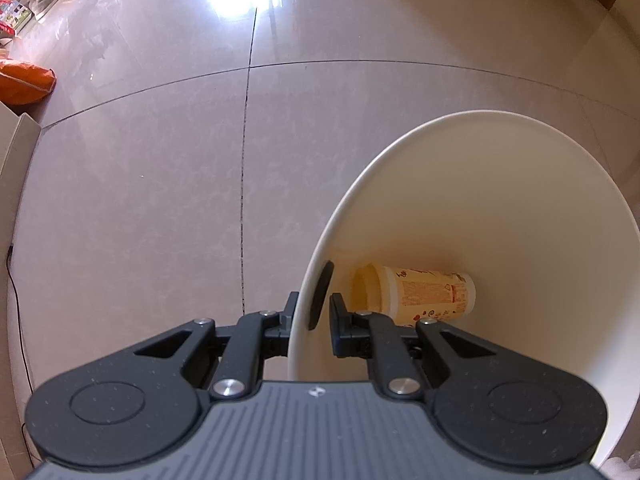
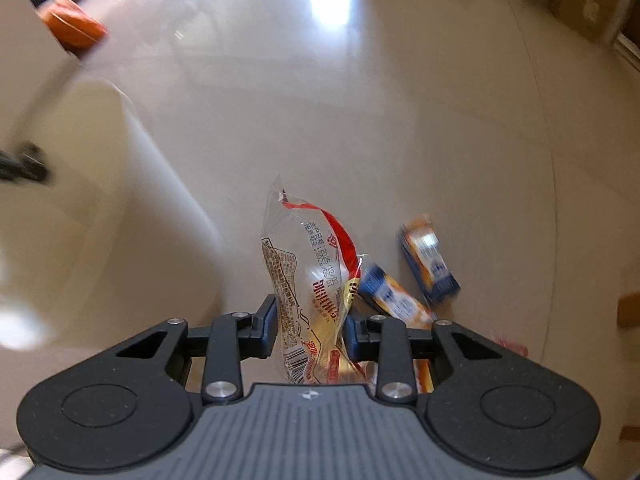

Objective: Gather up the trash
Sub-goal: 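Carry the bread bag over the bin and open the right tool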

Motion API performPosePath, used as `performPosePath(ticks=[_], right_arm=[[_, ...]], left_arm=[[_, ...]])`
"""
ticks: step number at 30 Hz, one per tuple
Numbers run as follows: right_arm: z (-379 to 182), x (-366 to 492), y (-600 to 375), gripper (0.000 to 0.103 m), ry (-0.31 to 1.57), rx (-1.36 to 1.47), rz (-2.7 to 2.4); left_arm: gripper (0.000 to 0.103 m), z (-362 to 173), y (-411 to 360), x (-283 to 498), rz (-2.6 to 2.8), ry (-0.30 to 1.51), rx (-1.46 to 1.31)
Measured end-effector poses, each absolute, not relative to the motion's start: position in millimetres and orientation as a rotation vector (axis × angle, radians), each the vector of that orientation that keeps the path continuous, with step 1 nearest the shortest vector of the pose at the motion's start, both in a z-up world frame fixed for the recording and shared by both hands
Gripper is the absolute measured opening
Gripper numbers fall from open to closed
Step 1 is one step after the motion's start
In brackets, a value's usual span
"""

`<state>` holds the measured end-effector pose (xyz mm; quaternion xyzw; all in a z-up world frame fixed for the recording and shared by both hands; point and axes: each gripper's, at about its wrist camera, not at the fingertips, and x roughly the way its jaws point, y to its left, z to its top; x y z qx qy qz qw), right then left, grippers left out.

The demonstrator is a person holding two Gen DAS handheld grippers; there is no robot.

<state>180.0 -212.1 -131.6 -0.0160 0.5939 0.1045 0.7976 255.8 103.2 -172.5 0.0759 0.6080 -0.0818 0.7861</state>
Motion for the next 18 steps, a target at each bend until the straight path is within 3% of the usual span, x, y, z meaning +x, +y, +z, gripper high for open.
performPosePath(ticks=[7,14,15,16,18], right_arm=[[-51.5,182.3,-159.8,0.037,1.177,0.019,0.440],[-46.6,183.8,-94.8,0.040,1.165,-0.008,0.579],[-49.7,183.4,-86.8,0.050,1.166,-0.019,0.594],[-53.1,181.7,-81.4,0.066,1.168,-0.031,0.601],[-58.2,179.3,-72.8,0.075,1.158,-0.048,0.608]], left_arm=[[0.012,-171.4,103.4,256.8,-0.171,1.317,0.156],[0.012,-171.0,105.2,256.2,-0.171,1.318,0.151],[0.012,-171.1,105.2,256.0,-0.171,1.318,0.153],[0.012,-171.1,105.3,255.9,-0.172,1.318,0.154],[0.012,-171.2,105.8,255.9,-0.171,1.317,0.150]])
